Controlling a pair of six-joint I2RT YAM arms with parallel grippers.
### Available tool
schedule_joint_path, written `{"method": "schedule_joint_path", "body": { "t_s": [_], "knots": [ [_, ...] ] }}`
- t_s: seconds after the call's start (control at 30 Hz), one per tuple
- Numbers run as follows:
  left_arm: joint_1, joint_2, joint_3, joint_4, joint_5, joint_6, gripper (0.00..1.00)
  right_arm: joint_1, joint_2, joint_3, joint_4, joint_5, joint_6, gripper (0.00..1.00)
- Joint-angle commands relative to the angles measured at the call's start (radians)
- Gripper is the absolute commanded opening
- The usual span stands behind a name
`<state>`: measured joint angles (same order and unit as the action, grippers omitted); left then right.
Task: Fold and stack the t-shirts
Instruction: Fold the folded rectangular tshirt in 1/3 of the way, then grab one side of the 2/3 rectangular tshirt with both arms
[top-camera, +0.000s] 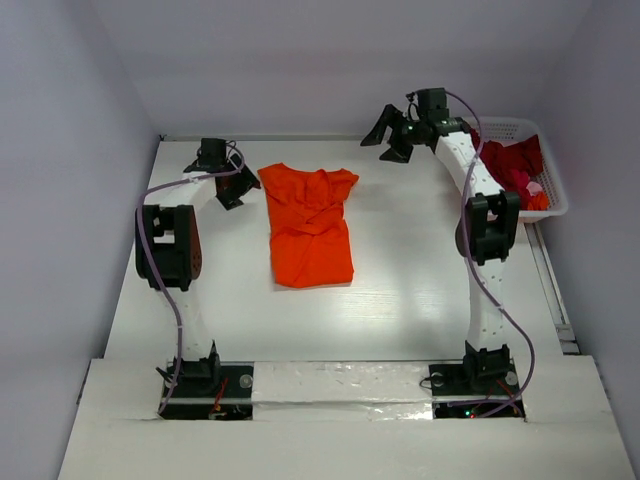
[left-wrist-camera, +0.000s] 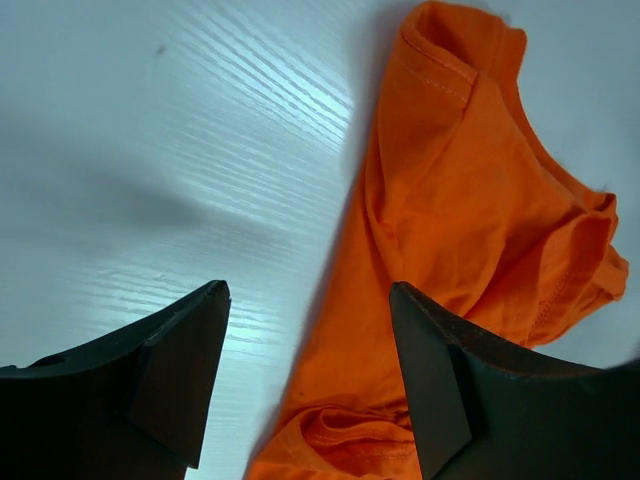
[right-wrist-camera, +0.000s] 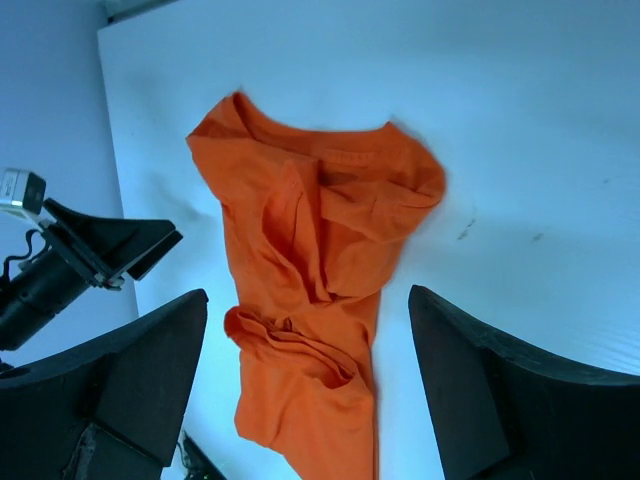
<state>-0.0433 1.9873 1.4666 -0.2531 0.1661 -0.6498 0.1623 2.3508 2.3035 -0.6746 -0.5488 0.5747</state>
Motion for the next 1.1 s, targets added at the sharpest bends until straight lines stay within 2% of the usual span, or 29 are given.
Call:
{"method": "schedule_joint_path", "body": {
  "t_s": [0.0, 0.23, 0.37, 0.53, 0.67, 0.9, 1.07],
  "knots": [
    [0.003, -0.004, 0.047, 0.061, 0.084, -0.001, 0.62, 0.020, -0.004, -0.065, 0.089, -0.045, 0.028, 0.86],
    [0.013, 0.053, 0.049, 0.078, 0.134, 0.007, 0.59, 0.020, -0.016, -0.197, 0.136, -0.037, 0.050, 0.82],
    [0.013, 0.079, 0.035, 0.127, 0.153, -0.005, 0.58, 0.020, -0.008, -0.226, 0.188, -0.098, 0.096, 0.81],
    [0.045, 0.128, 0.049, 0.199, 0.173, -0.036, 0.57, 0.020, 0.033, -0.141, 0.193, -0.140, 0.105, 0.81],
    [0.054, 0.194, 0.126, 0.216, 0.187, -0.042, 0.55, 0.020, 0.097, -0.064, 0.182, -0.160, 0.102, 0.81],
    [0.072, 0.268, 0.244, 0.236, 0.213, -0.065, 0.53, 0.029, 0.107, -0.098, 0.224, -0.177, 0.119, 0.80],
    [0.072, 0.303, 0.268, 0.247, 0.248, -0.088, 0.53, 0.029, 0.087, -0.153, 0.227, -0.168, 0.096, 0.79]
  ]
}}
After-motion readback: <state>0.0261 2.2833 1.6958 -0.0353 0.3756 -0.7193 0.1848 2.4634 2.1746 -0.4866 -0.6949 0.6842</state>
